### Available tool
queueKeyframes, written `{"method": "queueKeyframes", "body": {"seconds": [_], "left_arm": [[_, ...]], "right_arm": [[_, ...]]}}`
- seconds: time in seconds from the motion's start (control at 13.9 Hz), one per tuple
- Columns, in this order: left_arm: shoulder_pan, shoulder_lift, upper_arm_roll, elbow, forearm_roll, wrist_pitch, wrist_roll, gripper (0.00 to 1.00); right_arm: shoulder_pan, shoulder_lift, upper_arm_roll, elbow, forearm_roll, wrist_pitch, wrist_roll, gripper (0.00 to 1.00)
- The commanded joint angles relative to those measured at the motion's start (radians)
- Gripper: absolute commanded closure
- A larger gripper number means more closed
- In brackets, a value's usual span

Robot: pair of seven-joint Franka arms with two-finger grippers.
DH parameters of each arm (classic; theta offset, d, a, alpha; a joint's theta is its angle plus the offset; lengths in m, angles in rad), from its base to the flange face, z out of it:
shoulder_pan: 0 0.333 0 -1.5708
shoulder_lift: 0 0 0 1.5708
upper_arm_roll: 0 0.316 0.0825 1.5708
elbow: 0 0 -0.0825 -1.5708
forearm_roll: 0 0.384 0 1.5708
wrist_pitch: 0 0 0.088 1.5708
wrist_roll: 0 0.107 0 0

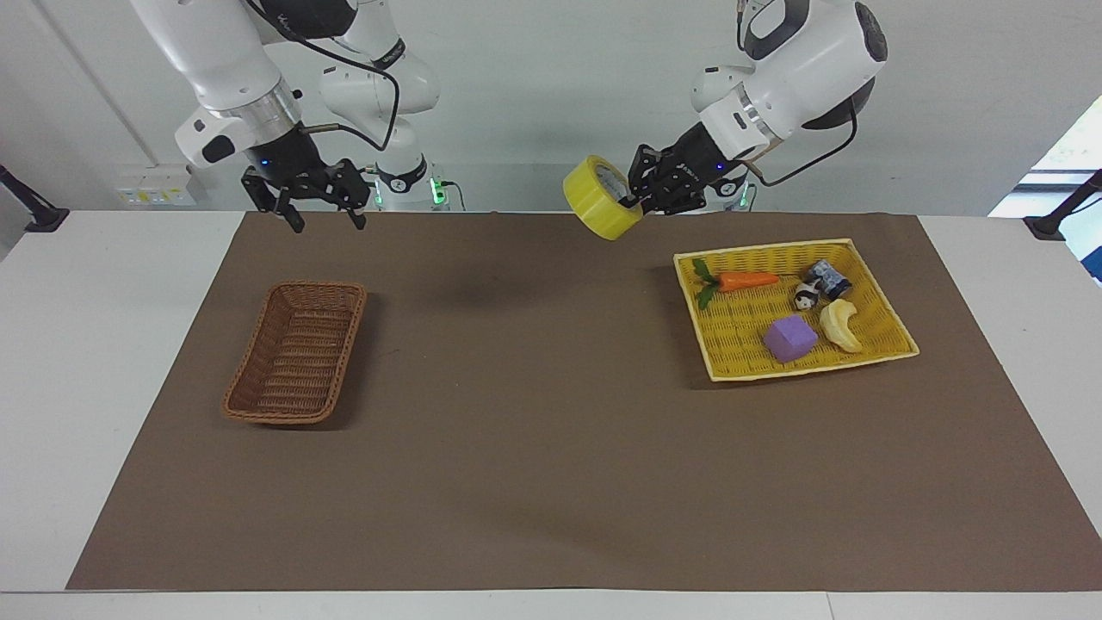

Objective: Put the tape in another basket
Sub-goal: 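Hold the tape with the left gripper while the right gripper reaches it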

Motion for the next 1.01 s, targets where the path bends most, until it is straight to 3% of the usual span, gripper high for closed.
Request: {"method": "queueKeyframes", "body": {"seconds": [0.0, 0.5, 0.93], "left_arm": [[-0.015, -0.031, 0.012, -0.025, -0.029, 0.003, 0.015, 1.00], [-0.015, -0.033, 0.012, -0.027, -0.029, 0.000, 0.014, 1.00], [-0.016, -0.033, 0.012, -0.027, -0.028, -0.006, 0.014, 1.00]], "right_arm": [[0.005, 0.003, 0.000, -0.016, 0.135, 0.037, -0.010, 0.00], [0.034, 0.006, 0.001, -0.026, 0.537, 0.060, 0.001, 0.00], [0.163, -0.003, 0.001, -0.032, 0.626, 0.144, 0.072, 0.00]]}}
